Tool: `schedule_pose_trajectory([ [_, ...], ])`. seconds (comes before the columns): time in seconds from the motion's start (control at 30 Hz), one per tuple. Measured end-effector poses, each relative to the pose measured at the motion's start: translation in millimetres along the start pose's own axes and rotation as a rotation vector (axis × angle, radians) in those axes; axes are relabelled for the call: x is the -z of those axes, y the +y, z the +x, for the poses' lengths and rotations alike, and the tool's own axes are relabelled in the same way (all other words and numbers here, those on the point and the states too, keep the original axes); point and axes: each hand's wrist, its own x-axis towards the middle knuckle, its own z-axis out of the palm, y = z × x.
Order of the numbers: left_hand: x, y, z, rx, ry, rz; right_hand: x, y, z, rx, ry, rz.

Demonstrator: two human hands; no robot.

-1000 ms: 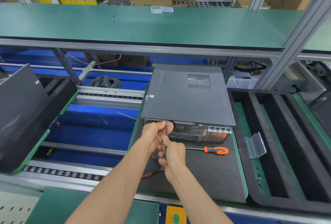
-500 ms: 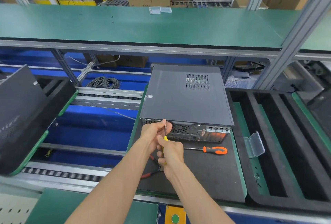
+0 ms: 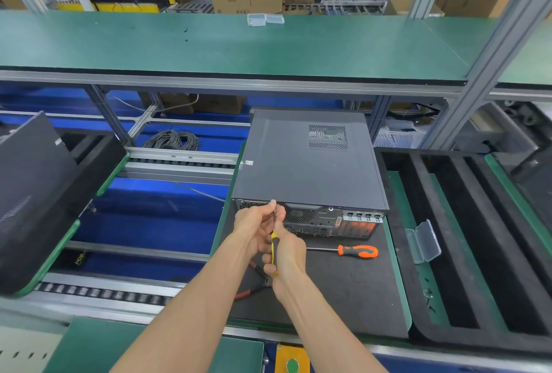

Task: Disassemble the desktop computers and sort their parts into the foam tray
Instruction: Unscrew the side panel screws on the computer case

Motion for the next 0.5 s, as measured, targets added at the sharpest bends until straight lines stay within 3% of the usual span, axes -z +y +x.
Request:
schedule_pose_trajectory([
  [0.13, -0.1, -1.5, 1.1, -0.018, 0.021, -0.027, 1.5, 0.6, 1.2, 0.017, 0.046, 0.014],
  [0.3, -0.7, -1.7, 0.9, -0.031, 0.035, -0.035, 1.6, 0.5, -3.9, 0.059, -0.007, -0.053],
  [0.5, 0.6, -1.7, -0.8, -0.014, 0.032, -0.053, 1.2, -3.0, -2.0, 0.000, 0.057, 0.036],
])
